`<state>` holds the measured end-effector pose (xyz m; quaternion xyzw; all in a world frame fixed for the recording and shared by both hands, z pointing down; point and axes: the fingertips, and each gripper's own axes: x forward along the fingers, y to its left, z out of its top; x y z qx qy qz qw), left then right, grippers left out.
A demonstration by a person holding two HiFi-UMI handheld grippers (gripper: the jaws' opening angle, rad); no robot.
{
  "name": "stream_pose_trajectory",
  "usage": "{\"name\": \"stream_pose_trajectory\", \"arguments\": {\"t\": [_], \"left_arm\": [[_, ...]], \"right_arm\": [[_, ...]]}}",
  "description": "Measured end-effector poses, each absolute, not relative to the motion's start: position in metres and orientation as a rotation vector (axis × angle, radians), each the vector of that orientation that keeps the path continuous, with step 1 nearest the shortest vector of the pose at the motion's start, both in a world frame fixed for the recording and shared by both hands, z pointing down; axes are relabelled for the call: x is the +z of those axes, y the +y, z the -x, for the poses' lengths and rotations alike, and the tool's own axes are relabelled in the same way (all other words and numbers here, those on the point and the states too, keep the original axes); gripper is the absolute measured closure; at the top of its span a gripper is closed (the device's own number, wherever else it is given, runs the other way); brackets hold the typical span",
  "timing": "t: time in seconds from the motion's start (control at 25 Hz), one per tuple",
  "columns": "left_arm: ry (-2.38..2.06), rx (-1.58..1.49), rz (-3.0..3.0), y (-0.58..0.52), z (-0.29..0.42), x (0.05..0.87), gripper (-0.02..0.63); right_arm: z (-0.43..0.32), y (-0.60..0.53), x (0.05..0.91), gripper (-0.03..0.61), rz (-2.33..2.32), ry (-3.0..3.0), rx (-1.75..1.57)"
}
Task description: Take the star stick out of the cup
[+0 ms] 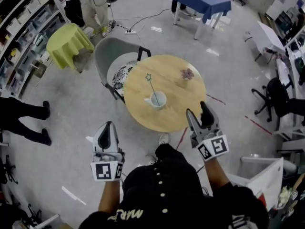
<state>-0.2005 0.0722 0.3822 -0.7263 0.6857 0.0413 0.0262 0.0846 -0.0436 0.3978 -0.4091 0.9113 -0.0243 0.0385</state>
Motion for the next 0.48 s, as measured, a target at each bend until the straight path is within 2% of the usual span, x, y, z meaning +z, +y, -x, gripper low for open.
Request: {"name": "stream_pose_trajectory", "arguments": {"t": [0.48], "left_arm": [[2.182, 0.106, 2.168, -0.041, 0.213, 0.367, 0.615]], "right_arm": [[-0.056, -0.173, 0.387, 0.330, 1.137, 2.848, -0.087]]}}
